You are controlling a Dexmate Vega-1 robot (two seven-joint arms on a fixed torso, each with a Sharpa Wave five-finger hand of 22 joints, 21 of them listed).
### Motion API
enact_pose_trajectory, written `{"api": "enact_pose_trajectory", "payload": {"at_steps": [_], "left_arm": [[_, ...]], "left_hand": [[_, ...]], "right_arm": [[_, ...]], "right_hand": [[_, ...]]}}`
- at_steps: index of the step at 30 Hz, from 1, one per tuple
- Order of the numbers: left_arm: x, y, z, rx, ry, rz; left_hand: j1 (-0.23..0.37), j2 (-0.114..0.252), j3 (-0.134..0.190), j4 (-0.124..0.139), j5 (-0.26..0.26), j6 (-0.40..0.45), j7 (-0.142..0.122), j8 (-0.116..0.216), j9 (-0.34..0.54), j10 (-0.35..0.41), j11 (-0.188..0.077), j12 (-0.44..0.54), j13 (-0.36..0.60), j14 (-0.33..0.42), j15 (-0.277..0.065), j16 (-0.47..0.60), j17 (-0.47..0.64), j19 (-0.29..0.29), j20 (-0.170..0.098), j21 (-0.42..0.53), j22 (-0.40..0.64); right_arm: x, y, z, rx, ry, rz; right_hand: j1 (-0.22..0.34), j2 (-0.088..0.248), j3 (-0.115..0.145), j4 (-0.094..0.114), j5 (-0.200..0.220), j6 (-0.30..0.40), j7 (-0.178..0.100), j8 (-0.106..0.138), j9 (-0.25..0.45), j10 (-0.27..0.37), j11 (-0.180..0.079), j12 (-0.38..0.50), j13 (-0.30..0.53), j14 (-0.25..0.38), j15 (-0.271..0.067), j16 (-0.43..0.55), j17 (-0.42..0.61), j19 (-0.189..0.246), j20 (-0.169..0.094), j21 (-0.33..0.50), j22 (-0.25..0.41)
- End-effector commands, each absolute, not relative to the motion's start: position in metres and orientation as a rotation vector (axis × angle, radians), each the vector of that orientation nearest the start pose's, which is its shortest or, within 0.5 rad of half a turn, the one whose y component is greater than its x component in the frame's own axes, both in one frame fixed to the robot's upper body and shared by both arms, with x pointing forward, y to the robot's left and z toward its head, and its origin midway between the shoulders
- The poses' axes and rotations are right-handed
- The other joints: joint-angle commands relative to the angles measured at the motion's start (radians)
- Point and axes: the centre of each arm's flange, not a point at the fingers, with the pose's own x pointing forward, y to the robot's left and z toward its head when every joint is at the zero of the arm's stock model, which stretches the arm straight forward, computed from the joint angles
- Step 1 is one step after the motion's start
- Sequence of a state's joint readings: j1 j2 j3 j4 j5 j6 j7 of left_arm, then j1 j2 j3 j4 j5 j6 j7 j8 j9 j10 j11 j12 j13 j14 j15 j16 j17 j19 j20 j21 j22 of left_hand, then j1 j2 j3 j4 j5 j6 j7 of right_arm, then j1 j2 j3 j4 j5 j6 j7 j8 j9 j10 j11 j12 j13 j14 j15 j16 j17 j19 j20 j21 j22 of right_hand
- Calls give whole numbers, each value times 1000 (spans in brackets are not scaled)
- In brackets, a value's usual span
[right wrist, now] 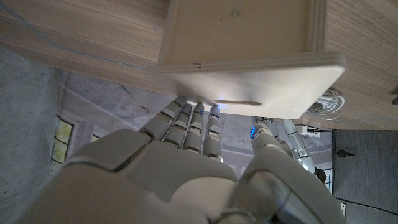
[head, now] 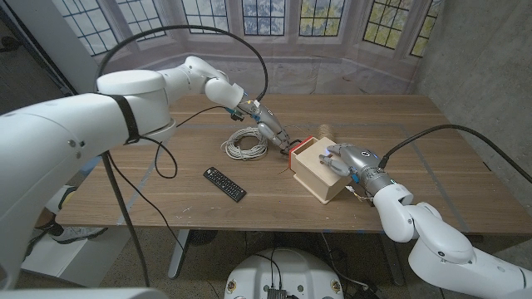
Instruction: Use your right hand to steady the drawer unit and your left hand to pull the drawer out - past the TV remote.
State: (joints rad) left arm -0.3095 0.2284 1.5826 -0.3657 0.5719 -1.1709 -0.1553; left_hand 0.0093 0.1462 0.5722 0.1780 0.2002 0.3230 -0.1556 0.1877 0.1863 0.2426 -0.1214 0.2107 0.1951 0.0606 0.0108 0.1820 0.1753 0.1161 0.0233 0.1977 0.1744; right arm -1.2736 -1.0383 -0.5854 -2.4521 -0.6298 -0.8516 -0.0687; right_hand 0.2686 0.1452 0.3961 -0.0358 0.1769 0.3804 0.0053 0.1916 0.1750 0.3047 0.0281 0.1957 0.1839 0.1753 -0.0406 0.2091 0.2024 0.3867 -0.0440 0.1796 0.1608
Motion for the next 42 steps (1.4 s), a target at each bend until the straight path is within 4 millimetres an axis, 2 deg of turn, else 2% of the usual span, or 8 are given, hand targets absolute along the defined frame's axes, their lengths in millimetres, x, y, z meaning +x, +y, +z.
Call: {"api": "enact_pose_trajectory", "payload": {"at_steps": [1, 19, 42], "left_arm": [[642, 96, 105, 2198, -860, -1152], [640, 95, 116, 2256, -895, -1133], [651, 91, 102, 2283, -914, -1086]], "left_hand": [[-1, 6, -3, 2, 7, 0, 2, 2, 3, 2, -5, -1, 2, -5, -1, 1, 2, 0, 5, 2, 4], [0, 7, -3, 2, 7, 1, -1, 3, 3, 5, -5, 0, 2, -4, -5, 1, 2, 0, 5, 2, 4], [0, 8, -4, 2, 8, -4, -2, 2, 3, -2, -10, -2, 2, -6, -6, 1, 2, 0, 2, 2, 4]], "right_arm": [[441, -208, -88, -1412, -381, -102], [440, -207, -88, -1407, -389, -106], [437, -207, -92, -1388, -374, -109]], "right_hand": [[-8, 0, 6, -4, 5, 9, 4, -3, 5, 13, -1, -2, 2, 9, -1, -1, 4, 10, -11, 7, 5], [-9, 0, 7, -6, 5, 10, 3, -3, 5, 12, 0, -3, 2, 9, -1, -1, 4, 11, -12, 8, 5], [-11, 1, 8, -7, 5, 10, 3, -3, 5, 14, 1, -3, 2, 10, -1, -1, 5, 11, -12, 8, 5]]}}
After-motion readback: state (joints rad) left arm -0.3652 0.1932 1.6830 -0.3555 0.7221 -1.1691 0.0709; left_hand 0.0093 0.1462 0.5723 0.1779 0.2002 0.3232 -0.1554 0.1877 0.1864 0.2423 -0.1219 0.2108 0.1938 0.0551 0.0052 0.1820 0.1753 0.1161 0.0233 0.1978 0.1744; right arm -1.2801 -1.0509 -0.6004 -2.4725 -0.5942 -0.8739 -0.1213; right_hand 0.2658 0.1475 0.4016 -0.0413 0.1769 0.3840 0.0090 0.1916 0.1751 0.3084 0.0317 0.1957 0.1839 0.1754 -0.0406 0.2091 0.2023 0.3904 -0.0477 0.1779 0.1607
